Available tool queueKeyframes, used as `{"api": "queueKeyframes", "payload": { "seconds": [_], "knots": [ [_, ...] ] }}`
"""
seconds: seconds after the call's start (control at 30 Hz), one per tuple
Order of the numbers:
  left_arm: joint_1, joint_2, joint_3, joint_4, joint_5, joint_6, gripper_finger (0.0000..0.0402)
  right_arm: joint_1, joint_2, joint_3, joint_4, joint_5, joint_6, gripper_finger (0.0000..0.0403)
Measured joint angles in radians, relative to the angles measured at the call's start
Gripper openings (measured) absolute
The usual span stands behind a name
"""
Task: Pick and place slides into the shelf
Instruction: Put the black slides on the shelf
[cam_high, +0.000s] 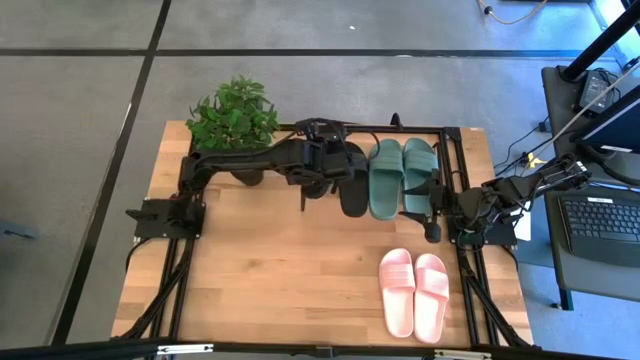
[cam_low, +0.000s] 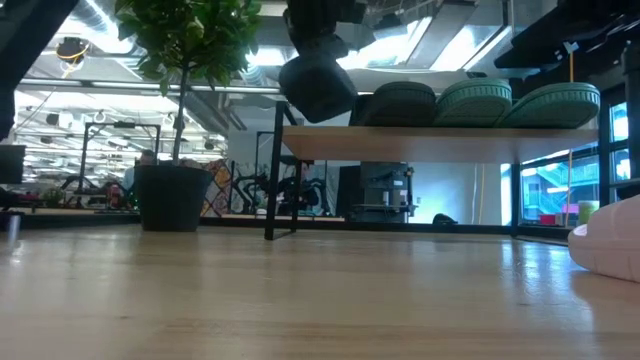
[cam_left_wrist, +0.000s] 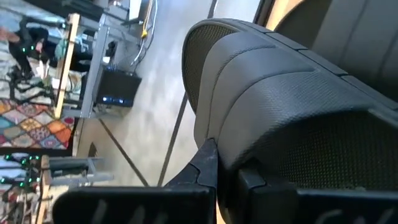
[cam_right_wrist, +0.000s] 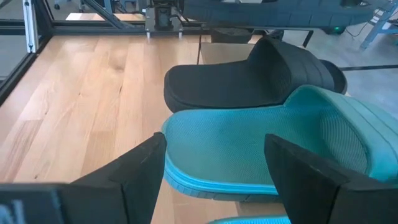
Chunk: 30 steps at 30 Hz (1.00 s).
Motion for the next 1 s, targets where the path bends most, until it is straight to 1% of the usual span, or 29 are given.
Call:
{"api": "queueKeyframes", "payload": {
  "seconds": [0.17,0.3,0.43,0.5,0.7,1.0],
  "knots": [
    [0.008,0.019,0.057,-0.091,-0.003,-0.07,0.0002,0.0,0.0,0.0,-0.006,0.0,-0.002,0.0271],
    [0.012,0.018,0.063,-0.139,-0.001,-0.12,0.0002,0.0,0.0,0.0,-0.006,0.0,-0.003,0.0271],
    [0.022,0.018,0.063,-0.21,0.068,-0.18,0.0002,0.0,0.0,0.0,-0.006,0.0,-0.005,0.0271],
    [0.027,0.028,0.063,-0.235,0.066,-0.199,0.0002,0.0,0.0,0.0,-0.006,0.0,-0.005,0.0271],
    [0.028,0.031,0.063,-0.232,0.064,-0.208,0.0002,0.0,0.0,0.0,-0.01,0.0,-0.005,0.0271],
    [0.029,0.033,0.063,-0.234,0.091,-0.204,0.0003,0.0,0.0,0.0,-0.026,0.0,-0.003,0.0271]
  ]
}}
